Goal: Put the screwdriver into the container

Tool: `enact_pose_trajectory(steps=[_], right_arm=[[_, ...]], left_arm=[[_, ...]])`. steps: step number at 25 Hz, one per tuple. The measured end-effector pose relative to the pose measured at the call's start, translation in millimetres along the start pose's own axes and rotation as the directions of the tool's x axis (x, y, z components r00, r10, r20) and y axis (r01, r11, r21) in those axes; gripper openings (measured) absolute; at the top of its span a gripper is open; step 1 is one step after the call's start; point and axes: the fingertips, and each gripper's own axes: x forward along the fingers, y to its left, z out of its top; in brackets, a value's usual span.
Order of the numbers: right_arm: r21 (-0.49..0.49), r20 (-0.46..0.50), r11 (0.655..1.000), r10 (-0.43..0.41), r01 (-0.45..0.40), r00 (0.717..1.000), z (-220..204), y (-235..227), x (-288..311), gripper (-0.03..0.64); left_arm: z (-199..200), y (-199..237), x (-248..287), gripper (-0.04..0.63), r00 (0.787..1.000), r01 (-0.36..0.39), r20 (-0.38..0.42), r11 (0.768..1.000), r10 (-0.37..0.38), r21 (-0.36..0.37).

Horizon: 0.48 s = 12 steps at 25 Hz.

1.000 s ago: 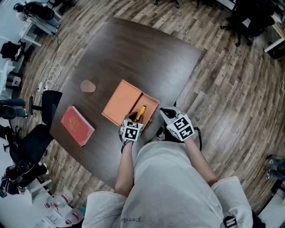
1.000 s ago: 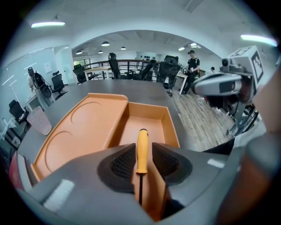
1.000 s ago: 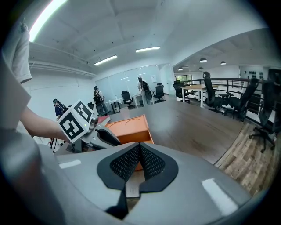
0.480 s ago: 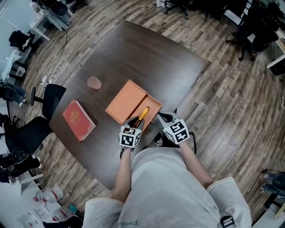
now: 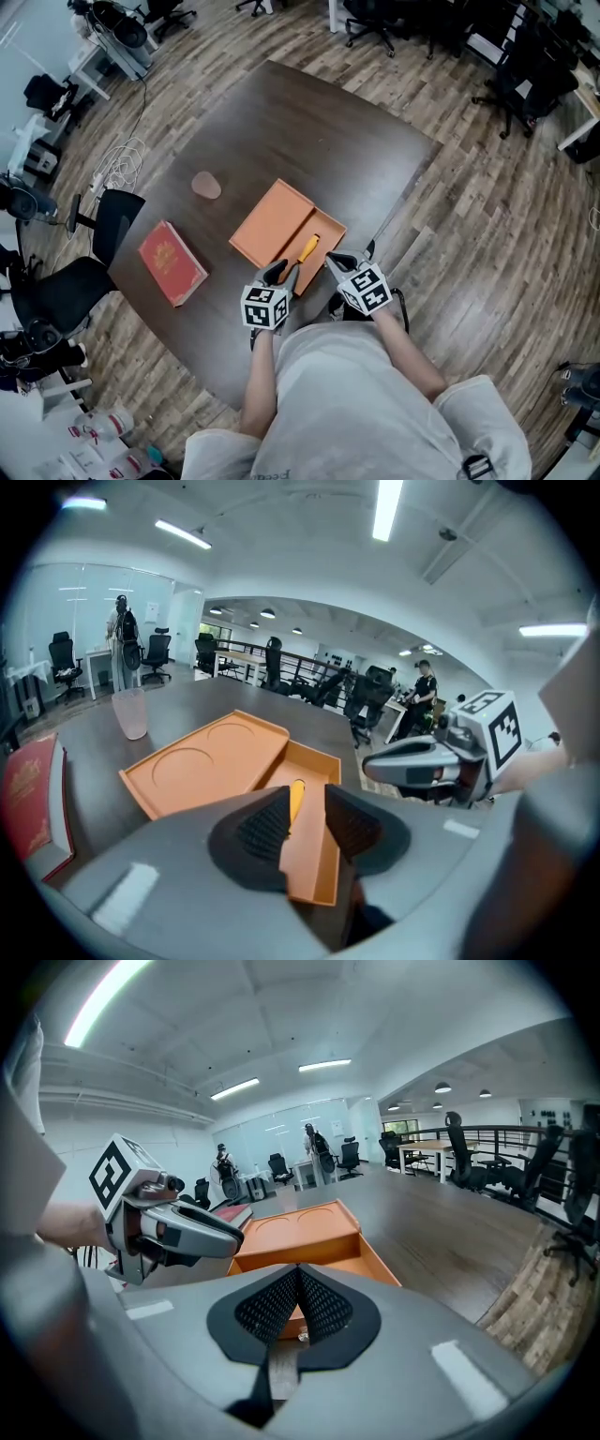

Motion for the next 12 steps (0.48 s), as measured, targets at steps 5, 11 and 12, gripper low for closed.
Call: enact_pose_trajectory(steps=[5, 11, 12], right_arm=[[0.001, 0.0, 1.0, -0.014, 0.014, 1.0, -0.9, 0.9, 4.7, 0.002], [-0.004, -0.018, 0.999, -0.032, 0.032, 0.999, -3.4, 1.2, 1.3, 0.002], [-0.009, -0.025, 0.999, -0.032, 0.032, 0.999, -5.3, 1.3, 1.3, 0.002]], left_arm=[[5.1, 4.6, -8.2, 0.17, 0.999, 0.01, 0.037, 1.0, -0.009, -0.012], [7.8, 3.7, -11.8, 0.169, 0.998, 0.018, 0.06, 1.0, -0.017, -0.021], [7.2, 3.2, -11.7, 0.169, 0.998, 0.02, 0.065, 1.0, -0.019, -0.024]])
